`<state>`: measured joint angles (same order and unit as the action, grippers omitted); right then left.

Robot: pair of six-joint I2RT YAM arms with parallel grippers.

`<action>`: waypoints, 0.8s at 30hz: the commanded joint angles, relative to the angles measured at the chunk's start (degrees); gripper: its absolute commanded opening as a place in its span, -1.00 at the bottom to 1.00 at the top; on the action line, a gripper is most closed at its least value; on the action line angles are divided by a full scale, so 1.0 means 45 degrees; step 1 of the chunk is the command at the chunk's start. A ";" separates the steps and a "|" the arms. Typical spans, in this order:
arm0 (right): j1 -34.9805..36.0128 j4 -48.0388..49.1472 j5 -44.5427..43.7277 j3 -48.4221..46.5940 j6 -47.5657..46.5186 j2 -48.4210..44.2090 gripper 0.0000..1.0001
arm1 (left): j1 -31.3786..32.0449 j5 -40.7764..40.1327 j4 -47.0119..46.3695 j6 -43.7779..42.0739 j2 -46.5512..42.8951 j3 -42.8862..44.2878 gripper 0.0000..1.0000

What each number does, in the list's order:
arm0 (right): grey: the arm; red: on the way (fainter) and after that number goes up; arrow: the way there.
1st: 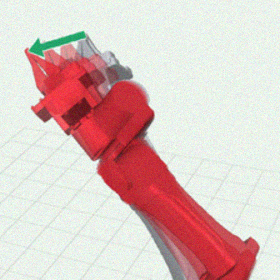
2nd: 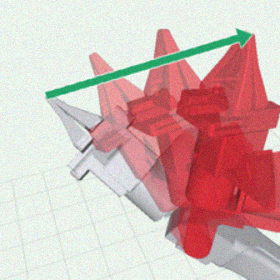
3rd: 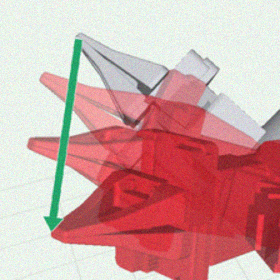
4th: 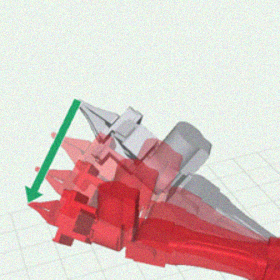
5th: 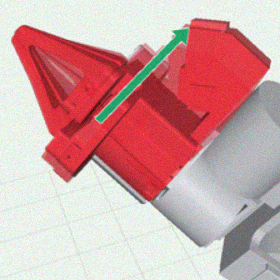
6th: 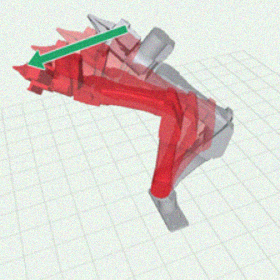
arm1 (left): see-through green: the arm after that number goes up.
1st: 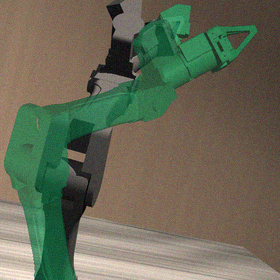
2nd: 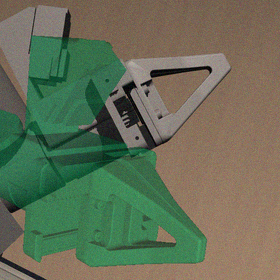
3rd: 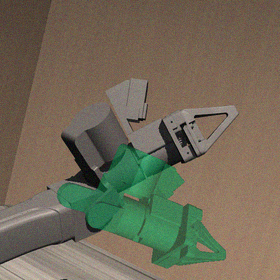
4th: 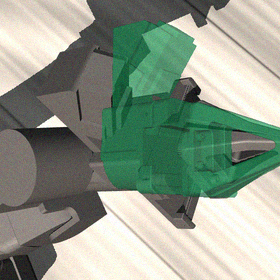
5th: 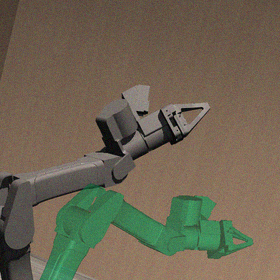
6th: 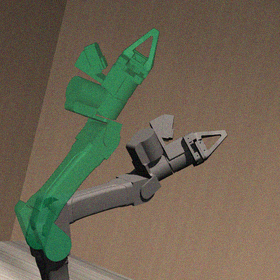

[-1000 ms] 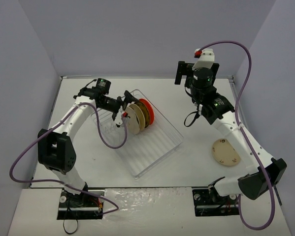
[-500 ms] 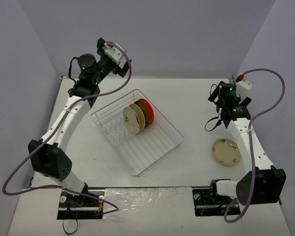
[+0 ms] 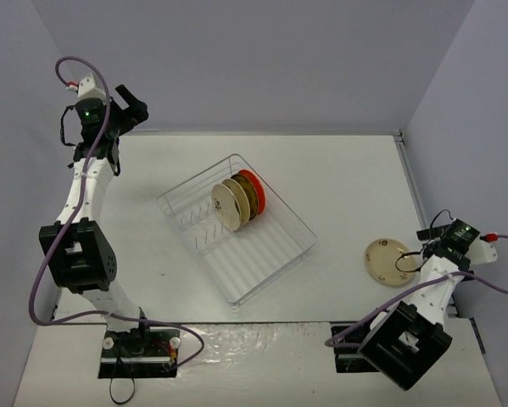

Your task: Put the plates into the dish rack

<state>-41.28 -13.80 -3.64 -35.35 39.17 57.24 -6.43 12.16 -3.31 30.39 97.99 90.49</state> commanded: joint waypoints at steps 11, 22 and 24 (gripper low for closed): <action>-0.1978 0.1504 0.4480 0.2411 -0.0049 0.0666 0.89 | 0.0531 -0.0193 -0.0284 0.0943 -0.1038 -0.1085 0.94; -0.1959 0.2863 0.4379 0.3377 0.0064 0.1680 0.28 | 0.0531 -0.0949 0.0422 0.0471 -0.0738 -0.0281 0.94; -0.1959 0.2925 0.4348 0.3400 0.0083 0.1874 0.12 | 0.0531 -0.1091 0.0333 0.0544 -0.0849 -0.0356 0.94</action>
<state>-49.95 -1.33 15.19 -22.01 39.24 62.32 -3.92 9.96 0.17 33.22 96.82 85.68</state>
